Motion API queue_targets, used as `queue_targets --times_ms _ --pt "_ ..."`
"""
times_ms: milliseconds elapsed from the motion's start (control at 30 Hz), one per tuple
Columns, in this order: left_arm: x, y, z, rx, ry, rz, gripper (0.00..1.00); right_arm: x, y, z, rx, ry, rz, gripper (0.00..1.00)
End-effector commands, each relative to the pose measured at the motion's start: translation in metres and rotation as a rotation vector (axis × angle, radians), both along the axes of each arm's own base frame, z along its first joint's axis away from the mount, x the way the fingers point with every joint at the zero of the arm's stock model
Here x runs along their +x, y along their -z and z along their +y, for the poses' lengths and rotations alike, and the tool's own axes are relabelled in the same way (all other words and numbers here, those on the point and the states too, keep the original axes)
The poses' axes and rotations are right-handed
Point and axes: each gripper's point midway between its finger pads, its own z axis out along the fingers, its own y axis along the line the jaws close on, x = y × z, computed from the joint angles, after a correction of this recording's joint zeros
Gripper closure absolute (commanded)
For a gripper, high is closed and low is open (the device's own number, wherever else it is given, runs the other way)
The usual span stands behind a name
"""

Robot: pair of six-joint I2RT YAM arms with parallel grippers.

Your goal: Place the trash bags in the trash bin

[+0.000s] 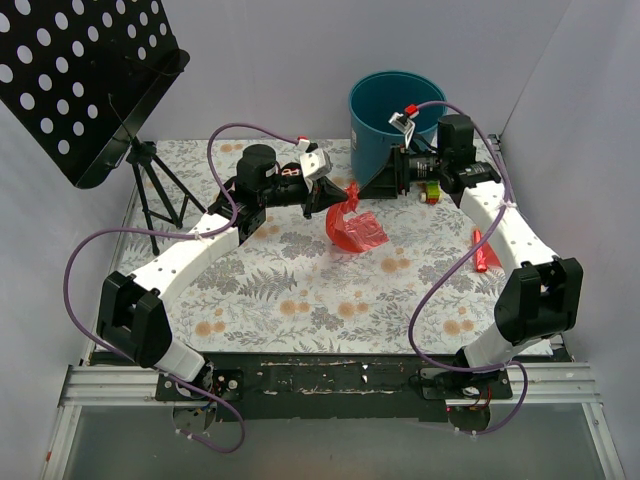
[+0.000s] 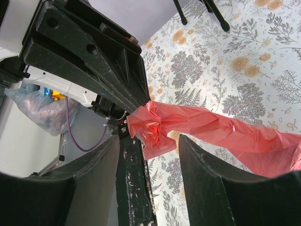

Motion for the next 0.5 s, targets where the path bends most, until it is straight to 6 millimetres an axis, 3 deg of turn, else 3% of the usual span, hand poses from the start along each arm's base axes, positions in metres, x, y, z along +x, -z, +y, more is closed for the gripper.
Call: queue_targets --times_ms 0,400,433,467 --pt "-0.011 -0.036 0.005 -0.054 0.015 -0.055 1.0 0.002 -0.014 0.004 0.012 -0.015 -0.074 0.41" --pt "-0.01 -0.039 0.003 -0.063 0.022 -0.055 1.0 -0.001 -0.011 0.018 0.014 -0.056 -0.077 0.56" --pt "-0.01 -0.039 0.003 -0.064 0.021 -0.056 1.0 -0.002 -0.012 0.018 0.015 -0.059 -0.079 0.62" --pt "-0.01 -0.039 0.003 -0.064 0.02 -0.056 1.0 -0.001 -0.011 0.018 0.014 -0.059 -0.08 0.74"
